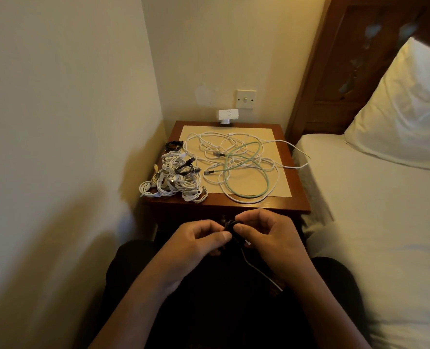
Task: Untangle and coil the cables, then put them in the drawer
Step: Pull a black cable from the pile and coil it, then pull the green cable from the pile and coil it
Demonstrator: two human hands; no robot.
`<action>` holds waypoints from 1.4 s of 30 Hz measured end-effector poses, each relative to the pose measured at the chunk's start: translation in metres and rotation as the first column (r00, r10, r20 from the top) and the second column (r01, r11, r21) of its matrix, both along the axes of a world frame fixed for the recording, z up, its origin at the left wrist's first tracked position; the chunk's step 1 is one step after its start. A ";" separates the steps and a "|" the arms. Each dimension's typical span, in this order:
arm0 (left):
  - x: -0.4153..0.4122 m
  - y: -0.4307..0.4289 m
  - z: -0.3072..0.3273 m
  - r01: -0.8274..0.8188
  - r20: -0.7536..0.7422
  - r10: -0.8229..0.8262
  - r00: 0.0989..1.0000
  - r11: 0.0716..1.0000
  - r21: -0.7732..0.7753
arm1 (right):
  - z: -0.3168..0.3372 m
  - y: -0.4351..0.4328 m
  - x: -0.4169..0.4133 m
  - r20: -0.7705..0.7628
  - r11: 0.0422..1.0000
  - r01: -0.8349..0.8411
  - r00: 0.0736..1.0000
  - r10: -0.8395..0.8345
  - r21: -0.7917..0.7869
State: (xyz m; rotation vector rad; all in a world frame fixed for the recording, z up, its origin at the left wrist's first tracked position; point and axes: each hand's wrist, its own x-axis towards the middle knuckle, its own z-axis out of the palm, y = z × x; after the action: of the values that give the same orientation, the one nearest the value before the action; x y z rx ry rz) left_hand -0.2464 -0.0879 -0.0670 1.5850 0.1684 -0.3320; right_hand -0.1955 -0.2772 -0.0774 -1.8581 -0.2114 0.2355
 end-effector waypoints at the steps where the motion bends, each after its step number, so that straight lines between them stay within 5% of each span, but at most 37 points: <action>1: 0.001 -0.001 -0.003 -0.020 0.010 0.020 1.000 0.999 -0.040 | -0.001 0.002 -0.001 0.029 1.000 -0.005 1.000 0.006 -0.018; 6: 0.006 -0.005 -0.011 -0.138 0.076 0.152 0.985 0.977 -0.162 | -0.007 0.005 0.002 -0.187 0.987 -0.121 0.972 0.140 0.109; 13: 0.015 -0.004 -0.029 -0.265 0.269 0.196 0.943 0.931 0.251 | -0.017 -0.001 0.012 -0.243 0.974 -0.036 0.966 0.092 0.225; 17: 0.019 -0.004 -0.039 -0.192 0.231 0.108 0.967 0.905 0.379 | -0.025 -0.001 0.027 -0.065 1.000 -0.012 0.998 0.013 0.012; 21: 0.029 0.006 -0.043 -0.168 -0.044 0.166 0.985 0.985 -0.036 | -0.032 0.005 0.039 -0.020 0.999 -0.026 0.999 0.026 -0.034; 29: 0.075 0.028 -0.060 -0.383 0.292 0.290 0.911 0.857 0.345 | -0.035 0.039 0.103 -0.025 0.993 -0.023 0.999 0.020 -0.117; 35: 0.092 0.047 -0.065 -0.486 0.372 0.359 0.856 0.804 0.342 | -0.067 0.070 0.169 0.043 0.959 0.058 0.998 -0.048 -0.278; 42: 0.101 0.063 -0.075 -0.453 0.346 0.334 0.877 0.815 0.362 | -0.076 0.086 0.196 0.262 0.783 0.064 0.956 0.129 -0.619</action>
State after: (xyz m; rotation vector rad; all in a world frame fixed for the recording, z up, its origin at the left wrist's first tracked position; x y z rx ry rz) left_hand -0.1453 -0.0247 -0.1418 1.9654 0.3803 0.2750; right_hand 0.0005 -0.1913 -0.1529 -2.5602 -0.4080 0.0471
